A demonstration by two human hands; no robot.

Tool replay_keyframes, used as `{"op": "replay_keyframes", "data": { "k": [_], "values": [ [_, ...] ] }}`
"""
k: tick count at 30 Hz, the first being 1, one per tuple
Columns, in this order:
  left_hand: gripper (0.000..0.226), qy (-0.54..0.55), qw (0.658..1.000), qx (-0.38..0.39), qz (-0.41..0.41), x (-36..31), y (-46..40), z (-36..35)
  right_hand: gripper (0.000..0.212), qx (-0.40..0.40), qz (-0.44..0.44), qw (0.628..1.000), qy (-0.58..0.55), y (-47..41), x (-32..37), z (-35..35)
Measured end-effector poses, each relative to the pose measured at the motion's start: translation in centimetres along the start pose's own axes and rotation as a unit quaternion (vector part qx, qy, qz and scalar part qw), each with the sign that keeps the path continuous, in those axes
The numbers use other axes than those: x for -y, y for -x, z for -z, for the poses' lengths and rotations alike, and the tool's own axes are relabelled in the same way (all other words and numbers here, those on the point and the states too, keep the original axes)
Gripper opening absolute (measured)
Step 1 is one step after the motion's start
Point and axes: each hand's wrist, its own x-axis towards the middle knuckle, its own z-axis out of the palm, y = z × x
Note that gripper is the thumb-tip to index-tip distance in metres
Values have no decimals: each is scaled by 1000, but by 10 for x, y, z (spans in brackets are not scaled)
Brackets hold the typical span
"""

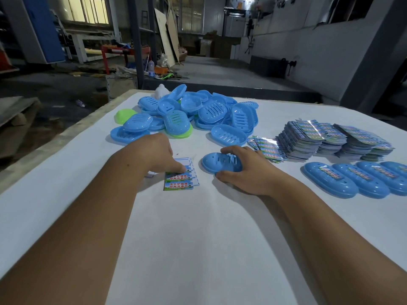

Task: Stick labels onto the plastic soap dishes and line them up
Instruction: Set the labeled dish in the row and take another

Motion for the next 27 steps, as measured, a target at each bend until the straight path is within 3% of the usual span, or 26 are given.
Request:
{"op": "replay_keyframes", "data": {
  "k": [8,15,20,27],
  "values": [
    [66,75,997,6,32,2,-6,-2,68,-1,-2,1000,2,1,1,0],
    [54,137,990,11,20,0,-5,-3,68,-4,-1,1000,3,2,1,0],
    [69,121,993,9,5,-2,-3,-1,67,-3,-1,1000,4,2,2,0],
    [59,120,993,8,-5,-2,-5,-1,67,-1,-3,1000,7,2,2,-1]
  ]
}}
